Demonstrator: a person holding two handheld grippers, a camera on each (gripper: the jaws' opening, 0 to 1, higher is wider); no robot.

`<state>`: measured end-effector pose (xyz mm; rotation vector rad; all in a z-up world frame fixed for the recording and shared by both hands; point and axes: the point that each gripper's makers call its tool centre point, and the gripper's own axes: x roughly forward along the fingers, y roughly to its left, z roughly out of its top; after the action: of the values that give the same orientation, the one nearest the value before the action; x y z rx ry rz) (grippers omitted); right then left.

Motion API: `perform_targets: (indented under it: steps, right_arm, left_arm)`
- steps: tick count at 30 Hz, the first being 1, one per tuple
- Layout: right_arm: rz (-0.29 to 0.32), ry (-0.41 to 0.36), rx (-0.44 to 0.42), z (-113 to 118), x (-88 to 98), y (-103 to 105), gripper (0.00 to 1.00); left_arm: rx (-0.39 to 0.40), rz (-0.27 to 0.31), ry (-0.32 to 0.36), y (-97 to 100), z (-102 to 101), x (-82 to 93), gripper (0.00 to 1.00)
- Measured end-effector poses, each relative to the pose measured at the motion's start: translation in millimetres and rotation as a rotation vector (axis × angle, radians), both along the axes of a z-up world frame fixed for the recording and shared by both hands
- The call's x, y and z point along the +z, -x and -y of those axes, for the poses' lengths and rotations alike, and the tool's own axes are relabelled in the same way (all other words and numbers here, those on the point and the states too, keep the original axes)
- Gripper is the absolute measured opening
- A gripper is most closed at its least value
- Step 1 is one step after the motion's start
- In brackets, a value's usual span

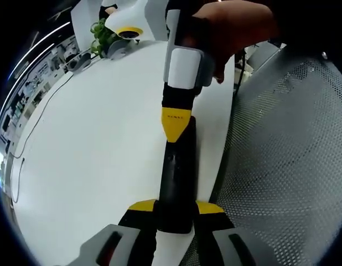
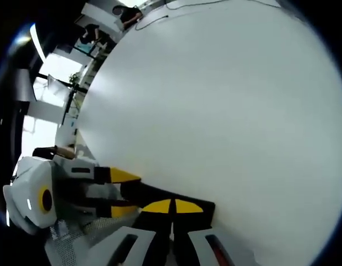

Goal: Press the specified remote control buttons in sequence, fully releasing each button before pressing the next.

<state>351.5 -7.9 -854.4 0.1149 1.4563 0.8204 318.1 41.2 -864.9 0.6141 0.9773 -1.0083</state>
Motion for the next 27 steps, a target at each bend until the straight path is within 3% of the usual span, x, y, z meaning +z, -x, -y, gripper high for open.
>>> perform_targets:
  steps: [12, 18, 27]
  right_arm:
    - [-0.015, -0.021, -0.046, 0.7, -1.5, -1.1, 0.0]
    - [0.024, 0.002, -0.01, -1.0, -1.9, 0.2, 0.0]
    - [0.03, 0.009, 0.022, -0.2, -1.3, 0.3, 0.0]
  left_arm:
    - [0.0, 0.001, 0.003, -0.2, 0.1, -0.1, 0.25]
    - [0.002, 0.001, 0.004, -0.2, 0.1, -0.1, 0.25]
    - [0.007, 0.004, 0.011, -0.4, 0.3, 0.1, 0.25]
